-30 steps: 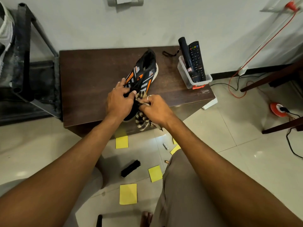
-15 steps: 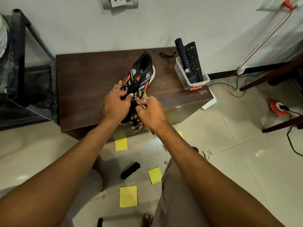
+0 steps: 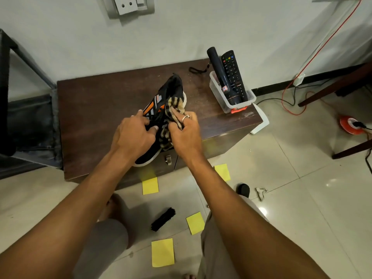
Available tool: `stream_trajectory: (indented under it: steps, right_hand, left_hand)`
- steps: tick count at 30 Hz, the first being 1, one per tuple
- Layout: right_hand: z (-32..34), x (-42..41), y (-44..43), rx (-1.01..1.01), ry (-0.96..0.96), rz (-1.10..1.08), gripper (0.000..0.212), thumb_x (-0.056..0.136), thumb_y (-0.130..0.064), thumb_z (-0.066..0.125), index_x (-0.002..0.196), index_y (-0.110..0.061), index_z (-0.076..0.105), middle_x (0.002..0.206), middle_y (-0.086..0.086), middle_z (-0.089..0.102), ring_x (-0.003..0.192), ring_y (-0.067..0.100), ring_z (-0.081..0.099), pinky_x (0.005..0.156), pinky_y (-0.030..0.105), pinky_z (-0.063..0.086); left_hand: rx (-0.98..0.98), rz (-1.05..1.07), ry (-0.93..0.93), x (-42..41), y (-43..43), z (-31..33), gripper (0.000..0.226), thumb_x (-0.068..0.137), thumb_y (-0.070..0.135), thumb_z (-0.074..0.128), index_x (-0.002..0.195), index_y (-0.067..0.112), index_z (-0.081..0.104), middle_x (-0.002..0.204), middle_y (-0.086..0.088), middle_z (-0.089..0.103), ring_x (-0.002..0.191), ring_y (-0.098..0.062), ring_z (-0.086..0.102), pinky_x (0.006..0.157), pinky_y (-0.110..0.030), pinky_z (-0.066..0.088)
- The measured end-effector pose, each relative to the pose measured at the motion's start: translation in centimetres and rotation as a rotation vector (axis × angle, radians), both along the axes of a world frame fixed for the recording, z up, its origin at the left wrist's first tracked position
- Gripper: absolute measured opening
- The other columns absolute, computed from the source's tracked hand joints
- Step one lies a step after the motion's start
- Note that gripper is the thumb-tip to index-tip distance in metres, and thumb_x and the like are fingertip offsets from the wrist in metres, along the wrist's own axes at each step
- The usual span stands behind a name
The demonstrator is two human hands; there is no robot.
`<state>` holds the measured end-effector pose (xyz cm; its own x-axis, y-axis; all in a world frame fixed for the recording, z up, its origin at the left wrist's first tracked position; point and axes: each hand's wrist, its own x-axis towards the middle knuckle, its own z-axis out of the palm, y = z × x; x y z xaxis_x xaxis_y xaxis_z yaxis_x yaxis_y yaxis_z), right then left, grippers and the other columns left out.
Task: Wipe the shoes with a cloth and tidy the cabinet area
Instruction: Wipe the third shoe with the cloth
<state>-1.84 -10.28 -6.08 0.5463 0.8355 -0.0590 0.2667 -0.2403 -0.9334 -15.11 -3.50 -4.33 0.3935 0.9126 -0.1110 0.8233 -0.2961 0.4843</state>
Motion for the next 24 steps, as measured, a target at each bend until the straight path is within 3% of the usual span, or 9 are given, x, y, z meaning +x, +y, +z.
stream_trajectory:
  steps: [3,7,11,14,16,20,24]
  right_hand:
    - [-0.7,0.4,0.1,0.000,0.034,0.011,0.033,0.092,-0.015,0.062,0.124,-0.016,0.072,0.115,-0.009,0.055,0.102,0.003,0.060,0.089,0.019,0.050]
    - [-1.3,0.3,0.0,-0.050,-0.025,0.116,0.027,0.091,-0.021,0.063,0.115,-0.016,0.075,0.114,-0.010,0.055,0.095,0.009,0.063,0.084,0.029,0.054]
    - [-1.7,0.2,-0.4,-0.108,-0.126,0.214,0.030,0.089,-0.028,0.062,0.112,-0.016,0.075,0.122,-0.013,0.052,0.094,0.016,0.064,0.081,0.044,0.058]
    - [-1.6,0.3,-0.5,-0.107,-0.190,0.284,0.033,0.087,-0.029,0.063,0.116,-0.017,0.076,0.126,-0.012,0.052,0.103,0.016,0.063,0.087,0.045,0.057]
    - [-1.4,0.6,-0.3,-0.094,-0.219,0.340,0.030,0.085,-0.026,0.065,0.110,-0.016,0.078,0.118,-0.010,0.055,0.098,0.017,0.062,0.083,0.044,0.056]
    - [-0.9,2.0,0.0,-0.019,-0.080,0.348,0.021,0.078,-0.018,0.065,0.090,-0.012,0.082,0.087,-0.014,0.057,0.079,0.005,0.060,0.071,0.023,0.047]
    - [-1.2,1.9,1.0,0.211,-0.081,0.134,0.019,0.081,-0.008,0.065,0.090,-0.006,0.081,0.093,-0.002,0.062,0.082,0.009,0.063,0.072,0.026,0.054]
  left_hand:
    - [-0.070,0.094,-0.129,-0.3,0.3,1.4,0.038,0.085,0.040,0.067,0.121,0.028,0.068,0.111,0.000,0.073,0.098,-0.026,0.068,0.083,-0.036,0.055]
    - [-0.094,0.128,-0.189,0.2,0.8,2.5,0.045,0.086,0.052,0.065,0.128,0.035,0.064,0.124,0.006,0.070,0.113,-0.020,0.066,0.096,-0.038,0.051]
    - [-0.013,0.082,-0.107,1.1,0.9,2.6,0.042,0.090,0.061,0.062,0.119,0.033,0.073,0.104,0.002,0.075,0.099,-0.024,0.069,0.084,-0.036,0.055]
    - [0.003,0.091,-0.049,1.4,1.1,2.6,0.028,0.094,0.049,0.064,0.101,0.025,0.078,0.078,-0.002,0.070,0.074,-0.025,0.063,0.066,-0.032,0.044]
    - [-0.005,0.098,-0.015,1.2,1.4,2.6,0.024,0.094,0.045,0.065,0.091,0.025,0.076,0.067,0.000,0.064,0.064,-0.021,0.056,0.064,-0.031,0.038]
    - [-0.084,0.089,-0.026,-0.1,2.0,2.7,0.026,0.091,0.046,0.068,0.076,0.025,0.071,0.062,0.001,0.063,0.064,-0.021,0.060,0.057,-0.029,0.035]
    - [-0.126,0.100,-0.058,-0.8,2.1,2.7,0.032,0.093,0.045,0.067,0.072,0.022,0.068,0.062,0.002,0.062,0.064,-0.017,0.059,0.054,-0.026,0.034]
